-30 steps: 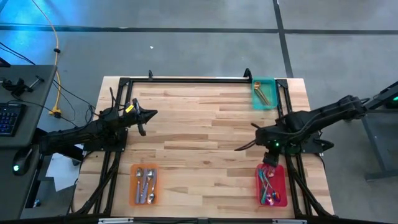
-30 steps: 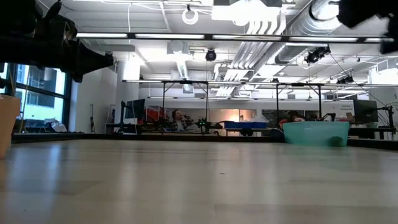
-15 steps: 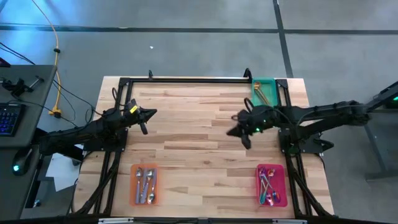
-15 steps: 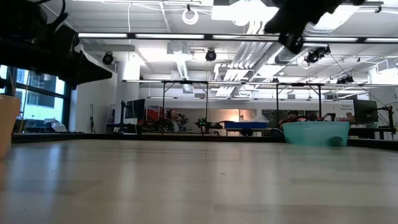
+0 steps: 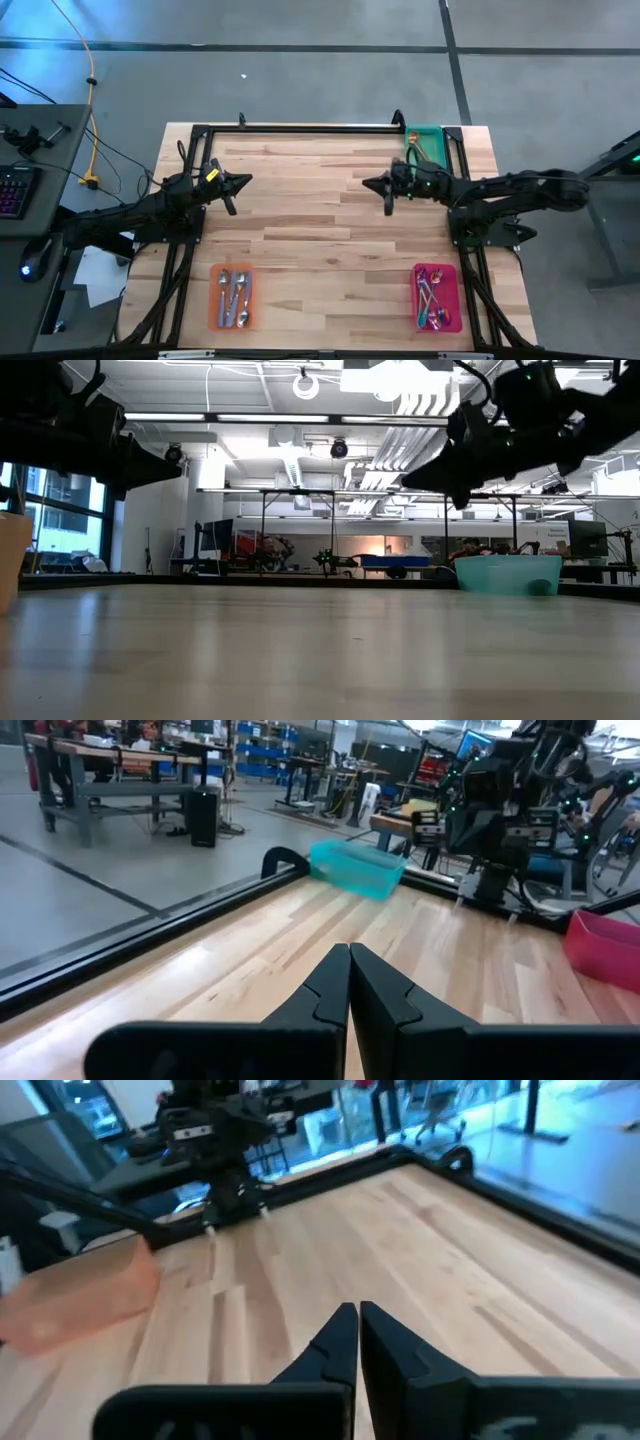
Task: Sort silverware by color (type)
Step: Return to Home Position
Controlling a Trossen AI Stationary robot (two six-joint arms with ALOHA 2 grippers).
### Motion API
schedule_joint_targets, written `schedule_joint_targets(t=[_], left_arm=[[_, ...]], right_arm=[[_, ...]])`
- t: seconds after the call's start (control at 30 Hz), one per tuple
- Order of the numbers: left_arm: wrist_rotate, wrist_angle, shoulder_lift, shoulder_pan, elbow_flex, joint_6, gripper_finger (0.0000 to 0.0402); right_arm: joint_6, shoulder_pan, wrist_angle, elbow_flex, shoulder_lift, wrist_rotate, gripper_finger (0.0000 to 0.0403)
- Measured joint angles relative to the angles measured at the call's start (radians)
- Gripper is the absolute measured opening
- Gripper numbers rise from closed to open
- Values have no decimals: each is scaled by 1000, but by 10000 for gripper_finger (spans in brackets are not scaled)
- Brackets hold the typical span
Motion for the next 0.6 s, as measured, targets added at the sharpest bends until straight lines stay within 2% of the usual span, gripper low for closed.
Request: schedule_joint_targets(t=[0.17, 0.33, 0.6], left_arm=[[-10, 8, 0, 0, 0, 1, 0], [-48, 46, 0, 0, 0, 37, 0], [-152, 44, -2, 0, 0, 45, 0]], right_arm=[[7, -37, 231, -135, 20, 2, 0], [47, 7, 480, -309, -46, 119, 0], [14, 72, 140, -303, -281, 154, 0]])
